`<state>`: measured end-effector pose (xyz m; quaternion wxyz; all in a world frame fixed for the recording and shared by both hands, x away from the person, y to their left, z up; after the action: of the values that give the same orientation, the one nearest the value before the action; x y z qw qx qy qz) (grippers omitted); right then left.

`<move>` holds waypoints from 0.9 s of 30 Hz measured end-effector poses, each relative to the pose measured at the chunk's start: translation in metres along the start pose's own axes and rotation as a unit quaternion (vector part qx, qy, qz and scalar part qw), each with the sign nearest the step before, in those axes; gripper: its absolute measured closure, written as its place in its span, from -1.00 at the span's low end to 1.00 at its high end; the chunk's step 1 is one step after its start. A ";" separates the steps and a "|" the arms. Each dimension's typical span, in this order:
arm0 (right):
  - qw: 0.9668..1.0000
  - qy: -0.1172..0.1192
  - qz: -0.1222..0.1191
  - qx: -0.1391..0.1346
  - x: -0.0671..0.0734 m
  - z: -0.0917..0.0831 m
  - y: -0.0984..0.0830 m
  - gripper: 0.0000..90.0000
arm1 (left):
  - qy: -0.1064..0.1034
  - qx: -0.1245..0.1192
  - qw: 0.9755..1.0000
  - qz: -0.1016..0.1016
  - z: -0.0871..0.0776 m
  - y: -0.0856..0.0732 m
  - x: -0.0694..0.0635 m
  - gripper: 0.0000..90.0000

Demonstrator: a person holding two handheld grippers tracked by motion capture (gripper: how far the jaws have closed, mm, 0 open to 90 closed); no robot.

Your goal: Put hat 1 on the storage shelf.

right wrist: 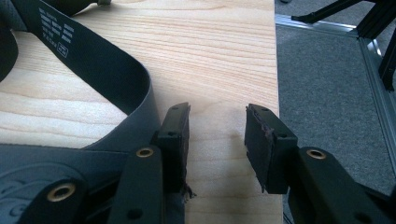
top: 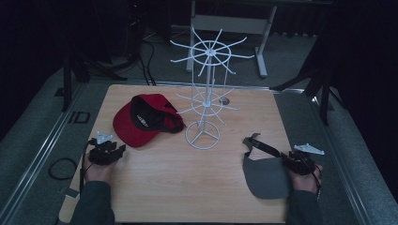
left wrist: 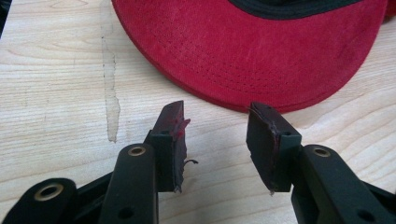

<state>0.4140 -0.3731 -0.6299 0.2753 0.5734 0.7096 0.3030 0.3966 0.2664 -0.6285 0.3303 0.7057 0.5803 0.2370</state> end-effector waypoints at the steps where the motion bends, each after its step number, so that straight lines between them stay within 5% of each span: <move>1: 1.000 0.000 -0.001 0.000 0.000 0.000 0.000 0.34 | 0.001 0.000 1.000 -0.003 0.001 0.001 0.001 0.28; 14: 1.000 0.001 0.000 0.000 0.000 0.000 0.000 0.33 | 0.003 -0.015 1.000 -0.019 -0.002 0.030 0.020 0.18; 27: 1.000 0.004 0.002 0.001 0.000 0.000 0.000 0.30 | 0.011 -0.020 0.999 -0.023 0.013 0.059 0.034 0.04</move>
<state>0.4141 -0.3733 -0.6301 0.2716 0.5740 0.7097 0.3052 0.4527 0.2910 -0.5953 0.3431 0.6828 0.5952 0.2485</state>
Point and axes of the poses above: each handheld gripper's, and its own axes: z roughly forward along the jaws, y roughly out of its top, x roughly to its left, the point moved 10 cm from there along z, roughly forward along the jaws
